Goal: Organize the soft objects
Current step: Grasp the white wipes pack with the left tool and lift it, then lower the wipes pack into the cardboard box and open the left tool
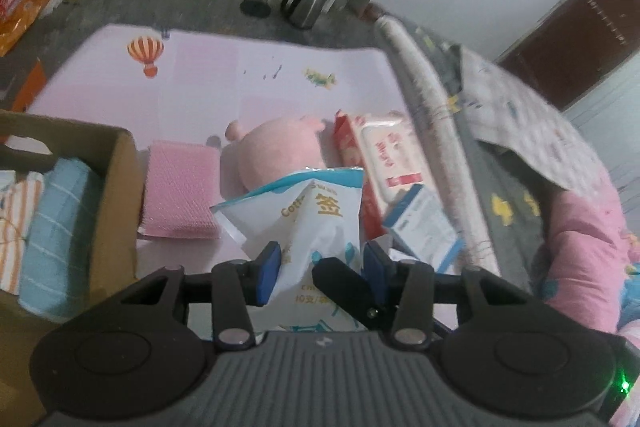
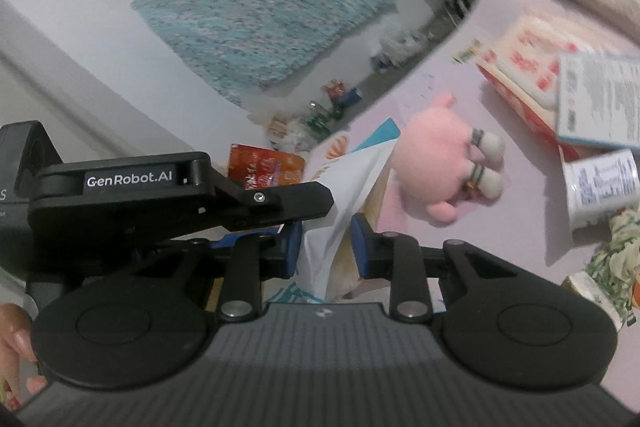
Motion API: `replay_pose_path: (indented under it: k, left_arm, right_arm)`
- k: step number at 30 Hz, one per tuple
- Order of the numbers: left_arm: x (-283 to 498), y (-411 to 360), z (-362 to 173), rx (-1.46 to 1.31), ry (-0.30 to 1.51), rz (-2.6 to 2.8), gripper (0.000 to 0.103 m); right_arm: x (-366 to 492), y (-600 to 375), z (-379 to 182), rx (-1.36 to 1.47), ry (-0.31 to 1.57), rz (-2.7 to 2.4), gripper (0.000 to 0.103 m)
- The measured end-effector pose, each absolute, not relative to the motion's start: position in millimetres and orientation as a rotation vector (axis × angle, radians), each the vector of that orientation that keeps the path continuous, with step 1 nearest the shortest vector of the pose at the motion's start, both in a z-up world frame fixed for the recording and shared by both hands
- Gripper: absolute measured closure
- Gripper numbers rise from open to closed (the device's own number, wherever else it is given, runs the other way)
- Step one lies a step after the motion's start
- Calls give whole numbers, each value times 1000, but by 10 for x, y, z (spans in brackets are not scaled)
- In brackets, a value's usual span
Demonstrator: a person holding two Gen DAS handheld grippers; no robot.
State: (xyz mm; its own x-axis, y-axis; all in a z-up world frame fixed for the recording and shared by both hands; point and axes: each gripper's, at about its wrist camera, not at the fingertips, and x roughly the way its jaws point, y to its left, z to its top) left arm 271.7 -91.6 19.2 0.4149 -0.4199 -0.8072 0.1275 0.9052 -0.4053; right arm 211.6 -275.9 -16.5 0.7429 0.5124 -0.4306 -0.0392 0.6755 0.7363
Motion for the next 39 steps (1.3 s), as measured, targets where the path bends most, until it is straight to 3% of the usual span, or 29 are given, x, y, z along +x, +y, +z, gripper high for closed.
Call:
replay_pose_path:
  k: [8, 14, 23, 32, 39]
  left_arm:
    - [2223, -271, 667, -363, 956, -340, 57]
    - [2083, 323, 704, -424, 920, -265, 55]
    - [2379, 1012, 86, -619, 996, -259, 55]
    - [2724, 1181, -524, -719, 1093, -276, 54]
    - [2870, 1184, -717, -729, 1134, -255, 42]
  right_arm:
    - [1875, -2196, 487, 629, 618, 465, 78]
    - [1867, -1545, 744, 541, 654, 549, 78]
    - [2147, -751, 681, 339, 811, 519, 78]
    - [2502, -81, 397, 22, 906, 403, 78]
    - [2683, 210, 106, -123, 944, 359, 75]
